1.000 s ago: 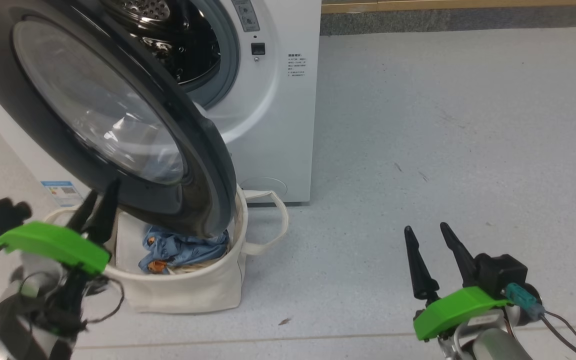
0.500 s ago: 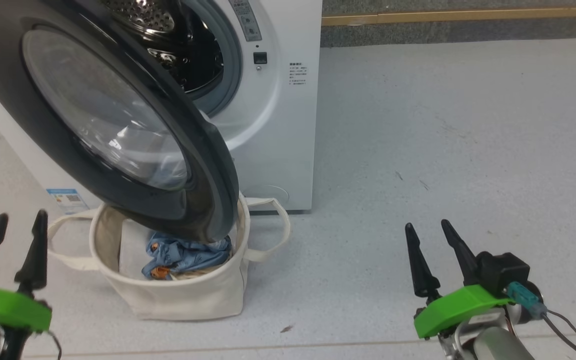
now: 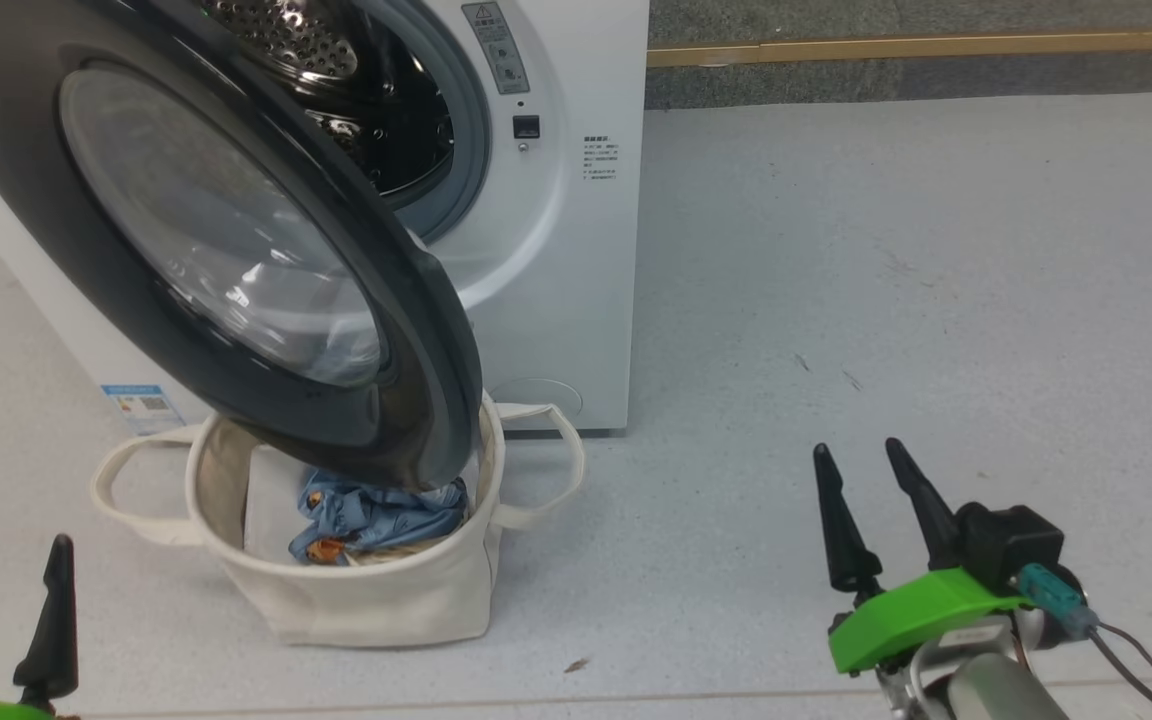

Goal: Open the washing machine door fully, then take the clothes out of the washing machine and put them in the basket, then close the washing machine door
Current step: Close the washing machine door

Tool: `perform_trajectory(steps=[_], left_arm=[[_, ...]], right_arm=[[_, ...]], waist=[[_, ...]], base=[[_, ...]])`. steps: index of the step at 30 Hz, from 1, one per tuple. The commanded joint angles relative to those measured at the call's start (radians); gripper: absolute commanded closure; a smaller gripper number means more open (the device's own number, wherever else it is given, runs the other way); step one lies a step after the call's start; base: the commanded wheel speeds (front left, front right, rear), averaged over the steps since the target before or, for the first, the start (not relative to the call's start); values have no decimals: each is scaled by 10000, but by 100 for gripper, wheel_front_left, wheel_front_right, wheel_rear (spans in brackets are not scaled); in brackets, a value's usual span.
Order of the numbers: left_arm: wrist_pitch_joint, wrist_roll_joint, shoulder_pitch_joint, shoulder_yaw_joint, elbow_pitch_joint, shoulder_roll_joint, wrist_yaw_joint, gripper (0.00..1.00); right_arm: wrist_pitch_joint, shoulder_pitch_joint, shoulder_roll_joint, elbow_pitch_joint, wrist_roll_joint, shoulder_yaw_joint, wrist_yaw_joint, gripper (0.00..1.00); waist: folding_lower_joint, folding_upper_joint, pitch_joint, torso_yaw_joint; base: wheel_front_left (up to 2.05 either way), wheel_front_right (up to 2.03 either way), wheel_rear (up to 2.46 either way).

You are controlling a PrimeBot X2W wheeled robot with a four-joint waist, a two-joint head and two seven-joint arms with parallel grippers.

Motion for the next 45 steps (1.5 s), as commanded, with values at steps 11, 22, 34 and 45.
perform_trajectory(steps=[11, 22, 34, 45], left_arm=[[-130, 762, -158, 1133, -453, -128, -155, 0], [-131, 929, -362, 1130, -358, -275, -420, 0], [-131, 1028, -579, 1013, -106, -375, -602, 0], [-131, 1276, -1375, 280, 420, -958, -764, 0]], right_arm=[[-124, -56, 108, -395, -119, -112, 8, 0], [-124, -93, 73, -296, -84, 61, 8, 0], [-124, -215, 29, -281, 263, 132, 8, 100], [-124, -1288, -216, -721, 967, 895, 8, 100]], waist=[[0, -1, 97, 70], [0, -1, 100, 70], [0, -1, 81, 181], [0, -1, 136, 1067]], base=[[0, 0, 0], [0, 0, 0], [0, 0, 0], [0, 0, 0]])
